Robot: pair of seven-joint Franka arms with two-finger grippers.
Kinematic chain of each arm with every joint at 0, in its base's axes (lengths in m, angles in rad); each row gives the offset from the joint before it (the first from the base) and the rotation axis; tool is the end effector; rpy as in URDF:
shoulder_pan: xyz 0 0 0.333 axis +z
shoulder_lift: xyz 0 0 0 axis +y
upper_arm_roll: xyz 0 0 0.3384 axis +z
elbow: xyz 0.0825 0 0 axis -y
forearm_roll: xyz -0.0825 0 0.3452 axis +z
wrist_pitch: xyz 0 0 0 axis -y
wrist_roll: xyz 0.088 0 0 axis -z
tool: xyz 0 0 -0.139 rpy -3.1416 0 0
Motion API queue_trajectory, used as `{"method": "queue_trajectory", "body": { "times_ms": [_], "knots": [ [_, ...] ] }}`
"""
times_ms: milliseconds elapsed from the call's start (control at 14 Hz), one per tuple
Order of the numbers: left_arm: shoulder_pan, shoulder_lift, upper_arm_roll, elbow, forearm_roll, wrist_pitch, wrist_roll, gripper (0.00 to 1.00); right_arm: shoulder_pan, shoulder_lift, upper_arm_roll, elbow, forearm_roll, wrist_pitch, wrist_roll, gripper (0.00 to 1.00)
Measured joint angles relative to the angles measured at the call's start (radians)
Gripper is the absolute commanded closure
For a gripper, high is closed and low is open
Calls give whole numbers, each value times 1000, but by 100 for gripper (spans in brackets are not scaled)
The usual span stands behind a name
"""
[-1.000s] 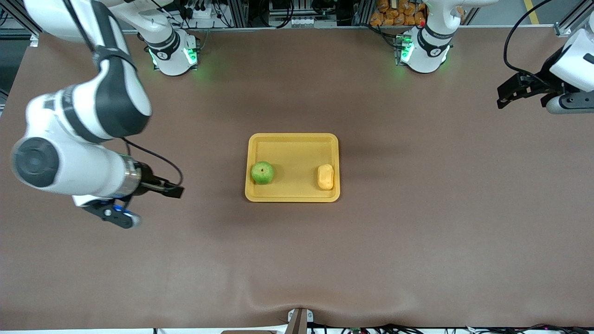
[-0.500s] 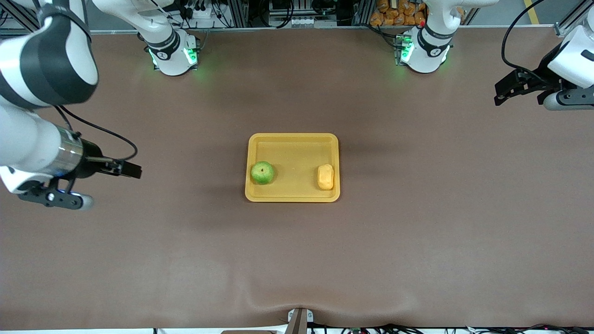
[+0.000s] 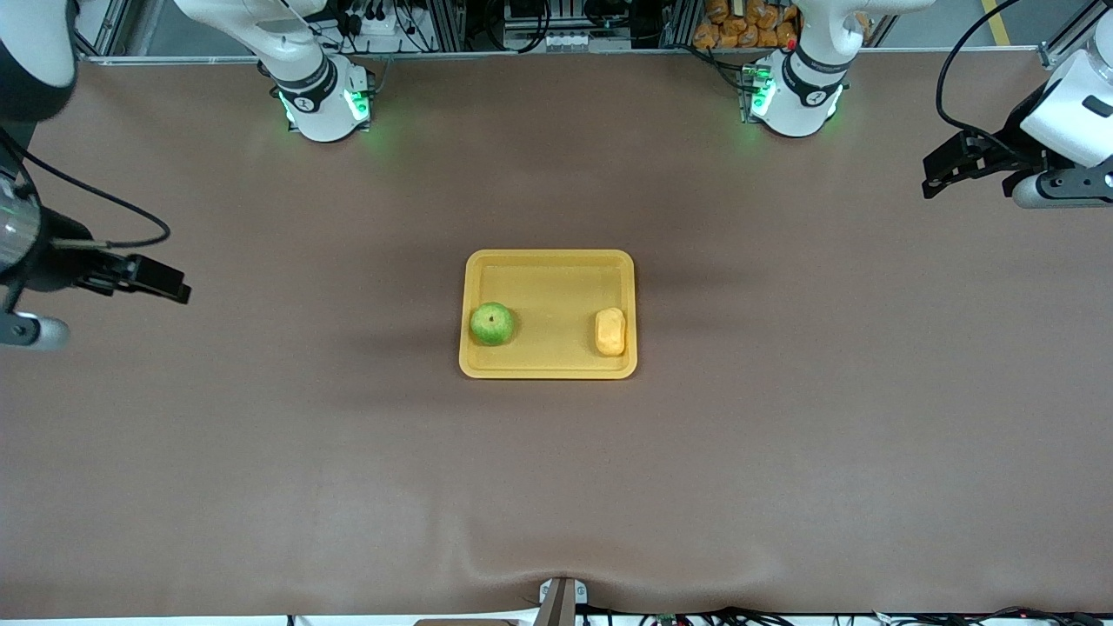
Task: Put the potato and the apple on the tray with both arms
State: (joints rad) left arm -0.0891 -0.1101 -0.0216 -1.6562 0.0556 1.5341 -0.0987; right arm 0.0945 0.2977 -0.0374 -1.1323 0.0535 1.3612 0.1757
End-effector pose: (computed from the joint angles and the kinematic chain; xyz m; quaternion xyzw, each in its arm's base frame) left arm 0.4721 -0.0452 0.6296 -0.9995 0.0051 0.0030 0.0294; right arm 0.5848 0.0458 0.6179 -0.9977 0.0539 0.0365 0.0167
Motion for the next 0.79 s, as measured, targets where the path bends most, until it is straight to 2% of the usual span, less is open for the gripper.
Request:
{"method": "queue_trajectory", "body": {
  "times_ms": [429,786],
  "knots": [
    [-1,0,0,-1,-1,0,0,0,-79,-127,0,-120,1,-3,-93,0],
    [-1,0,0,-1,-1,0,0,0,-81,-248,5,-277,0,25,-95,0]
  ]
}}
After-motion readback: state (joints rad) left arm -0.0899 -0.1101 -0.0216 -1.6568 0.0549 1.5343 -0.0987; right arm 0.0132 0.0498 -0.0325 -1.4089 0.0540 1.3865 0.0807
